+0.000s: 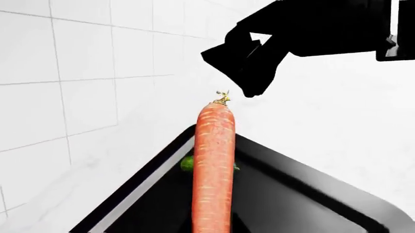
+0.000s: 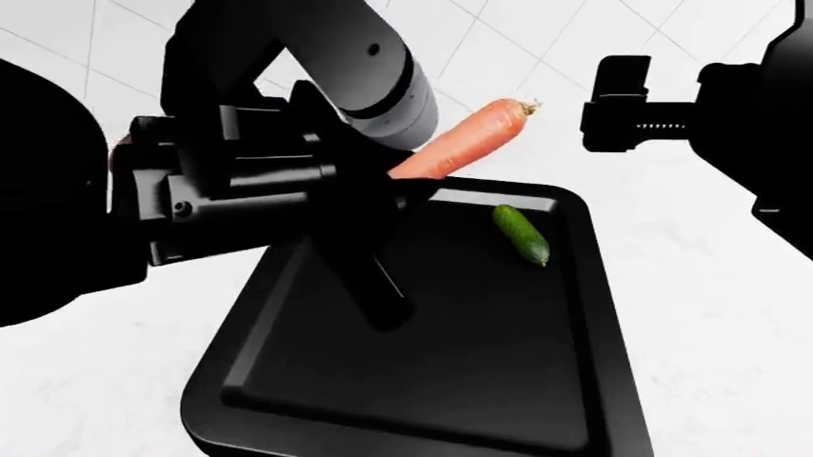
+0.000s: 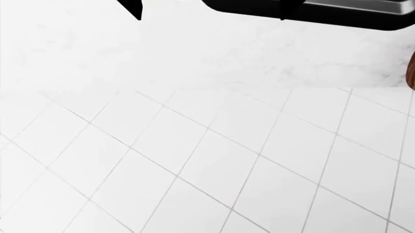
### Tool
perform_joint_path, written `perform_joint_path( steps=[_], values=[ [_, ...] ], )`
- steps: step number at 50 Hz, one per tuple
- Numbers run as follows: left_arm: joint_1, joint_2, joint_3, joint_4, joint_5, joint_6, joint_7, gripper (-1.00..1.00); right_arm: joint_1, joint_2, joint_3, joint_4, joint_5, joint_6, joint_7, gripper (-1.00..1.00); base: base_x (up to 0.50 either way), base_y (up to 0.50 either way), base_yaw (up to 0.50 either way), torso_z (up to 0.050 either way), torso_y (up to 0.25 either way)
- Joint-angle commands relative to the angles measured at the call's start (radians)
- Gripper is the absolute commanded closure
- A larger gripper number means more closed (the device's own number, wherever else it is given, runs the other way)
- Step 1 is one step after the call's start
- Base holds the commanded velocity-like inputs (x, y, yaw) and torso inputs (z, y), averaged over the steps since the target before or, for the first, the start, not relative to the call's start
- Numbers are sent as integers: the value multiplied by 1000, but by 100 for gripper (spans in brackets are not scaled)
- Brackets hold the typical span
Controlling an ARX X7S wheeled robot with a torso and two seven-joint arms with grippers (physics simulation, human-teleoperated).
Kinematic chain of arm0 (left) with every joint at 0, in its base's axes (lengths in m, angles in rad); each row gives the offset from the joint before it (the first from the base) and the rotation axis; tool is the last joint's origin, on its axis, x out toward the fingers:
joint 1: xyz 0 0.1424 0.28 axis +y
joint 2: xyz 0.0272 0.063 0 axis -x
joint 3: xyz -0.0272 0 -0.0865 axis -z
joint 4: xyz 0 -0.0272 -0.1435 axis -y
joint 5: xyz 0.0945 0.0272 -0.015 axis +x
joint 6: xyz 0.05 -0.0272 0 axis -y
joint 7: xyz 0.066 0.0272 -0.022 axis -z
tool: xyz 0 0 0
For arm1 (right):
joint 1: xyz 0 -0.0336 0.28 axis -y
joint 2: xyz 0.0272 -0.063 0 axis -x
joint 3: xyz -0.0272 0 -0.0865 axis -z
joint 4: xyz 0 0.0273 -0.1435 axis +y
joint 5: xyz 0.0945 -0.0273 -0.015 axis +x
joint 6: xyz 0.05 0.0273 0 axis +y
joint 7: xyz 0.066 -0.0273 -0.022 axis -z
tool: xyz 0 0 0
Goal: Place the two vegetables and bowl onto the tray for setting up a vegetable dip station.
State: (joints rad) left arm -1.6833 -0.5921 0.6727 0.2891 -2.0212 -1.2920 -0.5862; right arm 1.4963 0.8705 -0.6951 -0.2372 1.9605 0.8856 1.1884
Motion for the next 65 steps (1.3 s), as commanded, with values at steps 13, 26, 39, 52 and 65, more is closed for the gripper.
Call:
perform_joint_path(
  steps=[13, 26, 39, 52, 65],
  values=[
    [-124, 19, 276, -48, -430, 199, -327, 100, -11, 14, -1, -1, -6, -8, -8, -100, 0, 0, 0, 0, 0],
    [-209, 20, 421, 2, -665, 421, -655, 100, -22, 13, -9, 7, -17, -10, -13, -100, 0, 0, 0, 0, 0],
    [-197, 22, 519, 99, -834, 559, -776, 100, -22, 13, -10, 7, -17, -13, -14, -100, 0, 0, 0, 0, 0],
    [-218, 72, 521, 97, -865, 597, -765, 100, -16, 17, -10, 7, -17, -12, -15, -100, 0, 0, 0, 0, 0],
    [-255, 140, 491, 119, -909, 679, -748, 100, -20, 16, -14, 10, -22, -14, -20, -100, 0, 0, 0, 0, 0]
  ],
)
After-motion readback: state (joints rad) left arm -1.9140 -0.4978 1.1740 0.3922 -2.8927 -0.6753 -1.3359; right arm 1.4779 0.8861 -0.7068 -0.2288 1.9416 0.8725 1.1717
